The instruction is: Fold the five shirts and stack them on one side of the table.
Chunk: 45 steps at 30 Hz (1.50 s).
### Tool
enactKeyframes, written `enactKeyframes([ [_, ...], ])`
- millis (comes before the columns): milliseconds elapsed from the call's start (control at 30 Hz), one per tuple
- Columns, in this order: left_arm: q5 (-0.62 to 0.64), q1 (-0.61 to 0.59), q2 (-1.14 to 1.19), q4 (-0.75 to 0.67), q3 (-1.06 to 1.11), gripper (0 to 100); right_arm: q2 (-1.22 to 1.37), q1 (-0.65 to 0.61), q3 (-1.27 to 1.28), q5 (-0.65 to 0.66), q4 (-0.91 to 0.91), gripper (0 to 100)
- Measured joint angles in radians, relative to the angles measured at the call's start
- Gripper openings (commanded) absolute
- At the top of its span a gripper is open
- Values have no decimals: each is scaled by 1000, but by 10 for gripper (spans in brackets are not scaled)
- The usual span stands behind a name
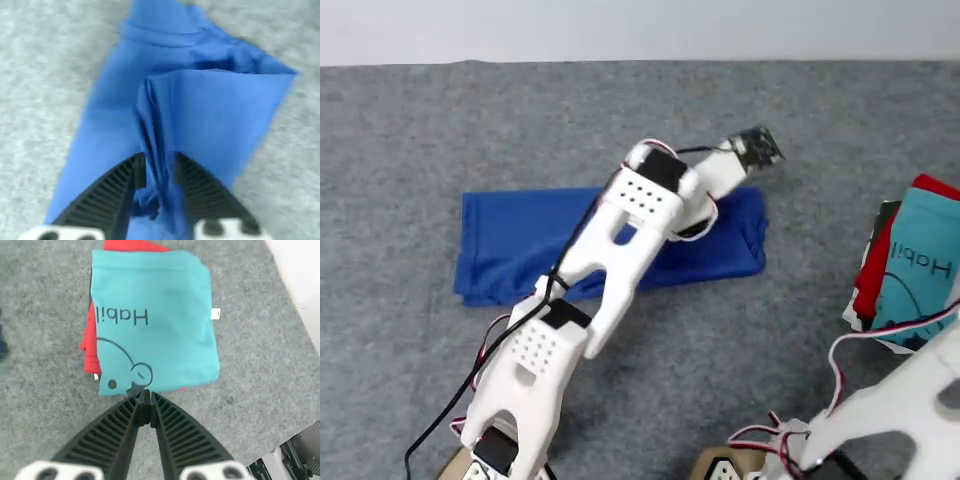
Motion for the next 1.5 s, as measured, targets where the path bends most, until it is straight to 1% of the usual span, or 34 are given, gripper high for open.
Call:
enactKeyframes([
  [167, -2, -58, 52, 0, -104, 184, -97, -20, 115, 0, 0, 14],
  [300, -5, -91, 66, 15, -172, 181, -150, -51, 138, 0, 0, 14],
  [433, -18, -98, 66, 97, -227, 175, -163, -64, 138, 0, 0, 14],
  [567, -52, -97, 66, 206, -264, 115, -163, -63, 138, 0, 0, 14],
  [633, -55, -97, 66, 235, -264, 101, -163, -63, 138, 0, 0, 14],
  [800, -83, -118, 68, 229, -157, 97, -163, -63, 138, 0, 0, 14],
  [933, -91, -172, 118, 147, -68, 97, -163, -63, 140, 0, 0, 14],
  [1100, -91, -232, 196, 107, -74, 97, -163, -63, 140, 0, 0, 14],
  [1233, -94, -245, 204, 143, -155, 97, -163, -63, 140, 0, 0, 14],
  [1367, -97, -236, 204, 233, -292, 97, -163, -63, 140, 0, 0, 14],
  [1500, -89, -210, 204, 244, -381, 97, -163, -63, 140, 0, 0, 14],
])
